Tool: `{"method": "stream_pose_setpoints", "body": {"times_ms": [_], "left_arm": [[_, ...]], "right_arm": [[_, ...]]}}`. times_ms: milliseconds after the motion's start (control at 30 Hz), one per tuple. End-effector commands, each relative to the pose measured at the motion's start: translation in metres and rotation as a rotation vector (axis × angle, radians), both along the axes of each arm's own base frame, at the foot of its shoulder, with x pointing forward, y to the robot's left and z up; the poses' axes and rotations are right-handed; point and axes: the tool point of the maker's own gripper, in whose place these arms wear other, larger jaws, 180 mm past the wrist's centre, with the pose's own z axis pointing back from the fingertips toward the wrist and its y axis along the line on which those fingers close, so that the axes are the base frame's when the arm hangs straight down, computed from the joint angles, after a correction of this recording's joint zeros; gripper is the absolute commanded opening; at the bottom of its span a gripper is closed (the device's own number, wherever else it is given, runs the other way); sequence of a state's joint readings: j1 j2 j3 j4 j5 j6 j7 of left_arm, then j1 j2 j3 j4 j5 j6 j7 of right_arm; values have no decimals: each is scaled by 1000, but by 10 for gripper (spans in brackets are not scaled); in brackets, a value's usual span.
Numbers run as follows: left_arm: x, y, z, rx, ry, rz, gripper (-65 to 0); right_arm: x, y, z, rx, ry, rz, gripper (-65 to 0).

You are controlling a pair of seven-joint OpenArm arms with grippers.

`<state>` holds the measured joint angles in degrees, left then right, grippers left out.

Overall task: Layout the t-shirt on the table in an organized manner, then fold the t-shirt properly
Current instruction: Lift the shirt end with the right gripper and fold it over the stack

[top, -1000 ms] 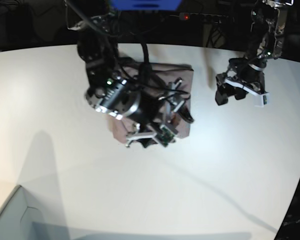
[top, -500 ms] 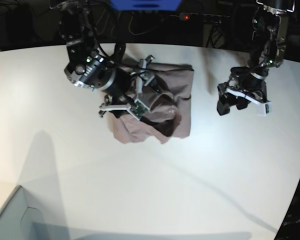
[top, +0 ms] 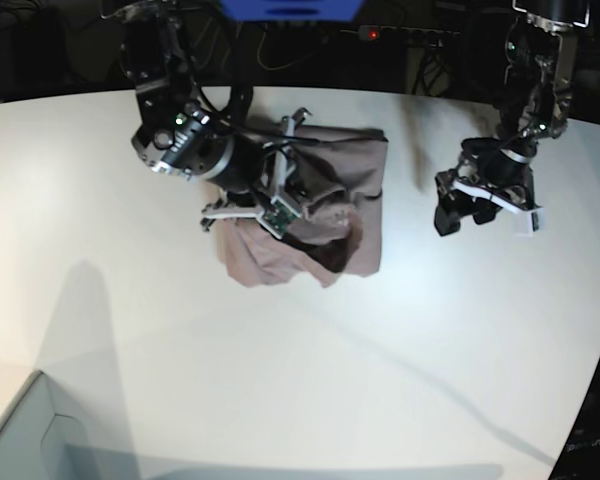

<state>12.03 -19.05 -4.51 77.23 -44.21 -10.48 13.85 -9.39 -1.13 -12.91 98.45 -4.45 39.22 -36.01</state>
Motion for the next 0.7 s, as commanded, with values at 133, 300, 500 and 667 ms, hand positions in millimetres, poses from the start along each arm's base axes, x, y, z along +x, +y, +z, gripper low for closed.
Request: {"method": "stream_pose_setpoints", "body": {"times_ms": [133,300,500,667], "left_arm": [[12,6,15,5,-56,8,-212],[19,24,26,12,-84,58,-212],[22,42,34,23,-106,98,-212],[23,47,36,25,-111,113,-211]], "right_arm": [[-2,17,13,48,-30,39,-650],[-37,56,12,76,-4,170,-650],[-59,87,16,96,2,275,-646],[-59,88,16,97,4,274,-491]]}}
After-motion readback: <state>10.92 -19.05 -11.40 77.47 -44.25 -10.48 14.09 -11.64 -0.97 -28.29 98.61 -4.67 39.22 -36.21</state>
